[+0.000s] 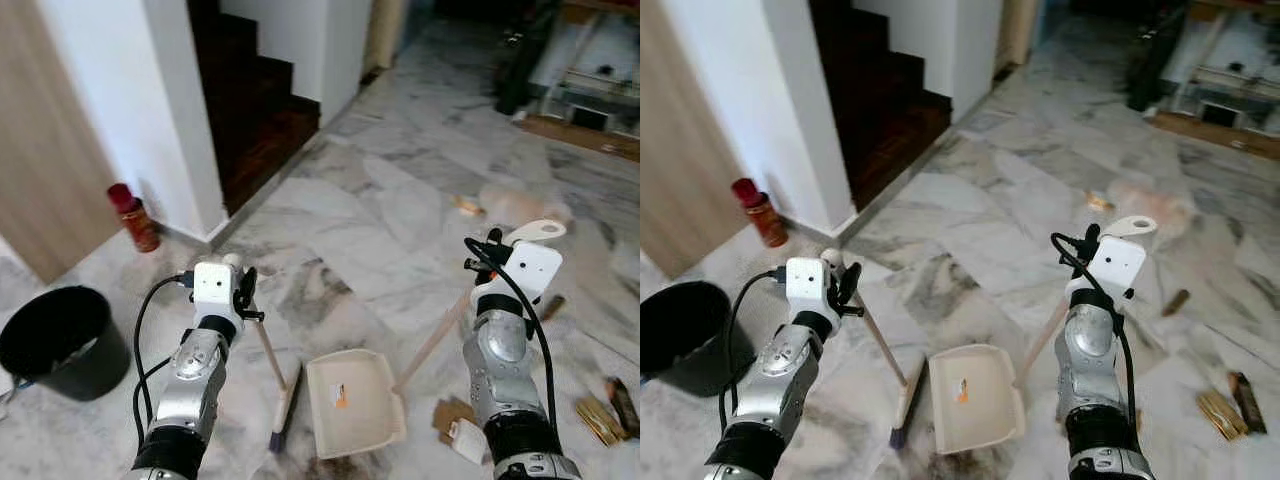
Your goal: Sweep floor
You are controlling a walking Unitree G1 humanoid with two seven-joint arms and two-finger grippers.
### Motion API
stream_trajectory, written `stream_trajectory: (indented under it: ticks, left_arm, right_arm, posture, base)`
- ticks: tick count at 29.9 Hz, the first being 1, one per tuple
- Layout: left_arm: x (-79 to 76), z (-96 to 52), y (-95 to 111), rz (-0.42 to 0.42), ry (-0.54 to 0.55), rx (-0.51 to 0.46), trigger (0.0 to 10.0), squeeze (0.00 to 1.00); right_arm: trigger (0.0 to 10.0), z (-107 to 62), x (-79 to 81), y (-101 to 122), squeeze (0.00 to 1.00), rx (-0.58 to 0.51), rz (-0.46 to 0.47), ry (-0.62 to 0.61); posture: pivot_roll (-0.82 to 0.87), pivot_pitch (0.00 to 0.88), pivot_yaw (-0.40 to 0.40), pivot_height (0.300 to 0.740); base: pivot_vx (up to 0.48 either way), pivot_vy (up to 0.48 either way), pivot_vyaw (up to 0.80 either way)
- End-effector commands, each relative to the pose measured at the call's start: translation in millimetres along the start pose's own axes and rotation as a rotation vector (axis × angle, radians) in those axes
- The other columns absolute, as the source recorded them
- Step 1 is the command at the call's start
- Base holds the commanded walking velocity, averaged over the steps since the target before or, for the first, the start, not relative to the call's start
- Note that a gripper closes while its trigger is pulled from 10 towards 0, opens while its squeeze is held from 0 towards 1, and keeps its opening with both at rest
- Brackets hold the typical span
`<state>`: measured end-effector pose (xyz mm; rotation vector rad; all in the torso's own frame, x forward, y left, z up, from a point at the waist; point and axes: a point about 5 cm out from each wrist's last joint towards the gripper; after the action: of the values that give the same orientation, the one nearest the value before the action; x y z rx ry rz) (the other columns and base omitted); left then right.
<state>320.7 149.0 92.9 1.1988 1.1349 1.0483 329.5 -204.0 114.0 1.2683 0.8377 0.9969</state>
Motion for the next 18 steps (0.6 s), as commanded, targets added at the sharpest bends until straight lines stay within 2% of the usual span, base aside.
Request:
stream_trajectory:
  ticks: [1,4,18]
  left_arm:
    - [-1.0,4.3,9.3,0.015,-0.008,-0.039,10.0,0.00]
    - [-1.3,5.9,10.3,0.014,-0.008,-0.041,10.0,0.00]
    - [-6.4,7.3,8.6,0.010,-0.013,-0.041,10.0,0.00]
  right_arm:
    - [10.0,4.5,6.1,11.3,0.00,-0.041,0.016,0.008]
    - [10.0,4.8,7.1,12.0,0.00,-0.042,0.021,0.007]
    - [10.0,6.1,2.6,12.4,0.00,-0.040,0.010,0.000]
  posture:
    - [0.08,0.076,-0.029,0.740]
    - [0.07,0.081,-0.027,0.740]
    - [0.06,0.065,-0.040,0.740]
  base:
    - [0.000,0.000,0.00]
    - [0.000,0.000,0.00]
    - [0.000,0.000,-0.80]
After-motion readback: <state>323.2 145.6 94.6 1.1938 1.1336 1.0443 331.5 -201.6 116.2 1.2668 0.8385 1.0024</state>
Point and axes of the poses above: a point about 5 cm out from each wrist's last joint towards the gripper, its own z axis pointing out of the wrist towards the gripper, its own y axis along the axis of the wrist's last joint, x = y × z, and after that the axes turned 3 degrees about -z, right-handed
